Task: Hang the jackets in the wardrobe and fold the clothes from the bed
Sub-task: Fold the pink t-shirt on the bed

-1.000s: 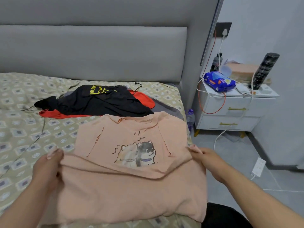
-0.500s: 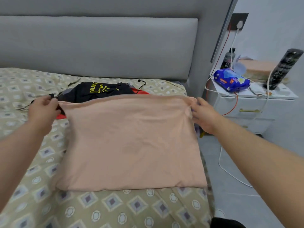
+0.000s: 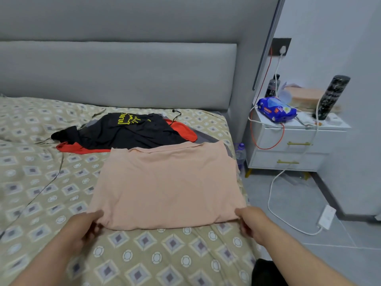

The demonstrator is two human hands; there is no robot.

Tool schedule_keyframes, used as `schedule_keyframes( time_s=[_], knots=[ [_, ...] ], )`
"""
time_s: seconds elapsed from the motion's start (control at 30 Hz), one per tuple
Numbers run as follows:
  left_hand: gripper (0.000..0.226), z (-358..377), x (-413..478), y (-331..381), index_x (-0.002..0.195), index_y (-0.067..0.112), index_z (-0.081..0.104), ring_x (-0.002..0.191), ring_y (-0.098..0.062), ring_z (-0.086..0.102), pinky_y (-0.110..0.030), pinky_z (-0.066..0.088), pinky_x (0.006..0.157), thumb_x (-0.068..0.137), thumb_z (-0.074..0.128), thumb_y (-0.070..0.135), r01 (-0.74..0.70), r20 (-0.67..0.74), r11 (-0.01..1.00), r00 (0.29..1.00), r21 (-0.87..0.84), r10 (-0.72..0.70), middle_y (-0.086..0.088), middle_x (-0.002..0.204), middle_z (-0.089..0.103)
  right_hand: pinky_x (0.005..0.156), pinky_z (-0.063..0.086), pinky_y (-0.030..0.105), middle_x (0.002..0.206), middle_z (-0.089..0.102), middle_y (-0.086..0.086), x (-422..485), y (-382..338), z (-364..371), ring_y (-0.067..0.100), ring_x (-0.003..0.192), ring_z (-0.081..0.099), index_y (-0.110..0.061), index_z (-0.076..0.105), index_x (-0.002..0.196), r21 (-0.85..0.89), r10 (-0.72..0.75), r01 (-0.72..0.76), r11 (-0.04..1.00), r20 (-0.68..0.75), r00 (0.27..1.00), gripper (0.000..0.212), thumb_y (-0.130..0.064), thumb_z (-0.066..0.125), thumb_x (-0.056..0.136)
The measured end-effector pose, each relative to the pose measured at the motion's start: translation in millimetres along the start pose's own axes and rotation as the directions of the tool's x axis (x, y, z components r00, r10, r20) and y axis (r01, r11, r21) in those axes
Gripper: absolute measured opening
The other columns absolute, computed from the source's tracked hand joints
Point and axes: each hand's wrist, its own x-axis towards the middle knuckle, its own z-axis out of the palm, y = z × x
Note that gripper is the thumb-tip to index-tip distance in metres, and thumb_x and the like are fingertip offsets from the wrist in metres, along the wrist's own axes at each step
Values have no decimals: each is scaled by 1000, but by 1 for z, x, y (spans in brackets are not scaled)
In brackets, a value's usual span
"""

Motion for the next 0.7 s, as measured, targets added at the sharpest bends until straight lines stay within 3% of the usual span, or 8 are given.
schedule_keyframes(
  time_s=[0.13, 0.2, 0.27, 0.33, 0.43, 0.53, 0.6, 0.7],
  knots=[
    [15, -7, -28, 34, 82, 10, 53, 42, -11, 51, -16, 42, 36, 97, 52, 13, -49, 3, 892, 998, -449, 56, -6, 57, 57, 59, 41, 33, 71, 51, 7, -34, -39, -14, 19, 60, 45, -7, 57, 85, 208, -119, 113, 972, 17, 993, 10, -10, 57, 95],
    [12, -12, -47, 54, 79, 15, 58, 64, -12, 54, -23, 48, 59, 91, 59, 14, -251, -210, 848, 963, -467, 170, -5, 82, 60, 71, 42, 33, 83, 58, 5, -56, -66, -28, 19, 75, 49, -10, 62, 86, 225, -274, 286, 931, -84, 958, 6, -15, 63, 88],
    [8, -25, -66, 76, 90, 19, 69, 81, -13, 57, -27, 43, 76, 84, 64, 14, -442, -374, 753, 885, -487, 278, 3, 98, 64, 68, 39, 27, 93, 61, 4, -76, -92, -42, 17, 82, 52, -9, 63, 92, 286, -435, 461, 840, -152, 887, 20, -20, 67, 76],
    [35, -42, -84, 100, 110, 15, 73, 87, -5, 64, -19, 48, 78, 76, 66, 9, -506, -304, 621, 861, -599, 409, 9, 104, 73, 70, 40, 20, 108, 63, -1, -97, -114, -56, 9, 87, 57, -13, 65, 112, 438, -502, 519, 734, -165, 849, 30, -17, 63, 82],
    [45, -69, -99, 135, 79, 12, 77, 74, -4, 69, -15, 55, 73, 35, 82, 20, -499, -189, 465, 803, -732, 564, 4, 75, 73, 68, 43, 20, 90, 72, -2, -120, -143, -73, 10, 81, 60, -10, 69, 90, 583, -580, 558, 590, -174, 796, 15, -8, 54, 90],
    [24, -86, -97, 151, 94, 20, 66, 88, -8, 70, -24, 56, 80, 74, 77, 26, -473, -219, 367, 802, -801, 556, 3, 91, 69, 68, 46, 28, 86, 63, 8, -130, -159, -77, 18, 78, 58, -5, 68, 95, 729, -611, 526, 438, -188, 769, 18, -17, 67, 82],
    [12, -82, -103, 154, 91, 21, 67, 83, -6, 70, -25, 59, 74, 82, 69, 28, -495, -186, 436, 794, -752, 579, 6, 87, 71, 79, 50, 34, 99, 64, 15, -135, -160, -75, 24, 89, 62, 2, 67, 114, 777, -597, 468, 421, -151, 788, 50, -25, 76, 72],
    [10, -69, -111, 144, 91, 18, 72, 78, -8, 70, -23, 58, 80, 84, 65, 17, -424, -24, 599, 829, -679, 559, 5, 80, 72, 73, 50, 30, 92, 67, 12, -137, -146, -69, 20, 79, 63, -8, 70, 94, 646, -592, 477, 596, -48, 804, 14, -17, 66, 85]
  ],
)
